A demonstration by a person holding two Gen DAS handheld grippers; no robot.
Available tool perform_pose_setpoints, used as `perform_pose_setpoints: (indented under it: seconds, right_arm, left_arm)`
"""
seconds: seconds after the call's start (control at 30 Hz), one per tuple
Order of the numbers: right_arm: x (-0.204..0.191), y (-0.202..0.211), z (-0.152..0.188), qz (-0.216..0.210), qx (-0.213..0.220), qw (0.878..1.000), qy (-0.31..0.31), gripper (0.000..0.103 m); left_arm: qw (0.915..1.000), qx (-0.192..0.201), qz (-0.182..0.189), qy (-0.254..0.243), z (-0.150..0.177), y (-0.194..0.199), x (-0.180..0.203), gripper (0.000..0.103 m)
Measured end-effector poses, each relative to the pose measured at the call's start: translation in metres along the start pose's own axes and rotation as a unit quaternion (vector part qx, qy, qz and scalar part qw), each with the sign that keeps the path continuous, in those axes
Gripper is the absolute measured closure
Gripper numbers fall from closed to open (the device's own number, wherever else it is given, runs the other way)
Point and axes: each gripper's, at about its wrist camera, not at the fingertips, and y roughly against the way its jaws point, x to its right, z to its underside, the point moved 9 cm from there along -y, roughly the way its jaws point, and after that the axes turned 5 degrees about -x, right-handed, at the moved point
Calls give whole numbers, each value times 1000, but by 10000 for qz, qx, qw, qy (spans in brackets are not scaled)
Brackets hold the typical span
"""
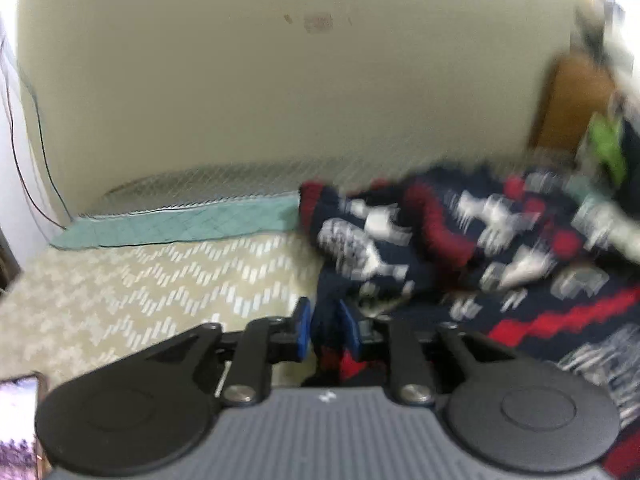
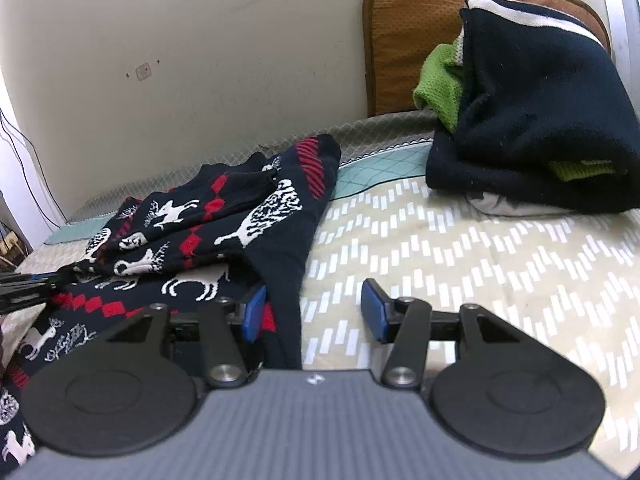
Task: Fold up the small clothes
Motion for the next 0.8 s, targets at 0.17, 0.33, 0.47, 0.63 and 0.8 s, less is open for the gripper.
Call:
perform_pose_setpoints:
  seconds: [0.17,0.33,0.47,0.63,0.8]
  right_arm:
    - [-8,17,-18,-19,655,9978,107,49]
    - [-60,-8,-41,-34,370,9925,1165,50]
    - [-65,-47,-42,511,-102,9836,1725,51]
    - [-5,-50,-39,791,-218,9941,713,43]
    - [-19,-27,-36,933,129,9895,1095,46]
  left_arm:
    - [9981,282,359,422,-38,10,-8,84]
    - [9983,233,513,-124,-57,-28,28,85]
    - [9990,-214,189,-351,-34,-68,30,85]
    - [9985,-137,151,-506,-23,-68,28,87]
    - [9969,-112,-75,-777,-22,-71,36,87]
